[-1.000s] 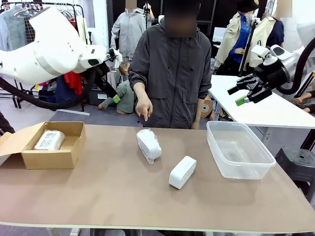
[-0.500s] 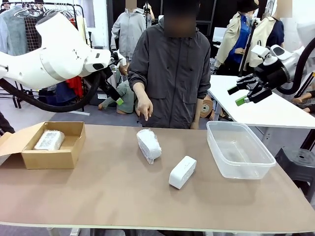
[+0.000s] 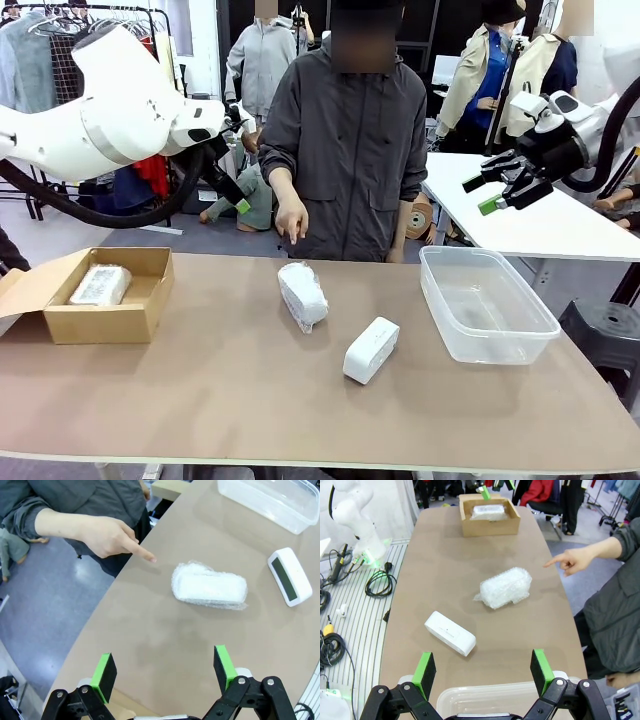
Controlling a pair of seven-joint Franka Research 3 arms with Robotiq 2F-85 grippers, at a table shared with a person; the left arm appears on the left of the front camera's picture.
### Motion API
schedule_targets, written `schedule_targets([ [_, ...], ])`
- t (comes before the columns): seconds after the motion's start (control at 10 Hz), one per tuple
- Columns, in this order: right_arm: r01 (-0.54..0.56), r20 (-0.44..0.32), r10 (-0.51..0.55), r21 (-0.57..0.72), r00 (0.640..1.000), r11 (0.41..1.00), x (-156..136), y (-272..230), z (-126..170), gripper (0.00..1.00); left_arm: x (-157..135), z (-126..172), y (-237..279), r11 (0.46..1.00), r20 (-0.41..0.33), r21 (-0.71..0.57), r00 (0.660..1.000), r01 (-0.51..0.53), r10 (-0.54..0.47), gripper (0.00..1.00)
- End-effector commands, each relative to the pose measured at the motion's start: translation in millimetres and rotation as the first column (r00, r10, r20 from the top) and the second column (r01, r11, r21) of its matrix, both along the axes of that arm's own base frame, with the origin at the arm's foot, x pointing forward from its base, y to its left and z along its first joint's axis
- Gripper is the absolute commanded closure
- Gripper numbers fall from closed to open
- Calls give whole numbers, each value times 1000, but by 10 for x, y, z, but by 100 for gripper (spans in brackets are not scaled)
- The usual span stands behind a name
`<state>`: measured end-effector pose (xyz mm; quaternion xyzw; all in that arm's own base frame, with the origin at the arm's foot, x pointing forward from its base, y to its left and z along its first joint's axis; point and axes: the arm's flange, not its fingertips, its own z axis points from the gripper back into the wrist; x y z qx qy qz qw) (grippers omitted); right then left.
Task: Separate and place wrapped and unwrapped clocks.
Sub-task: Pick up the Digital clock indicated by the person.
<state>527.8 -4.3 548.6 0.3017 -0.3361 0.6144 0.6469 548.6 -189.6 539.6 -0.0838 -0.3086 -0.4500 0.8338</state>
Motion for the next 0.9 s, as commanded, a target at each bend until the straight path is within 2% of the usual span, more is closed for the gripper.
schedule_targets([
  [0.0,2,3,-2,2,1000,1000,-22,2,9,0,33,-3,-67,995,-56,30,994,-90,92,0],
  [0.2,2,3,-2,2,1000,1000,-22,2,9,0,-2,-38,-364,976,-106,69,971,-208,215,0],
  [0.3,2,3,-2,2,1000,1000,-22,2,9,0,-6,-32,-485,953,-118,79,947,-293,300,0],
  [0.5,2,3,-2,2,1000,1000,-22,2,9,0,72,-152,-700,868,-126,121,860,-482,495,0],
  [0.8,2,3,-2,2,1000,1000,-22,2,9,0,134,-383,-924,717,-249,-16,698,-697,672,0],
])
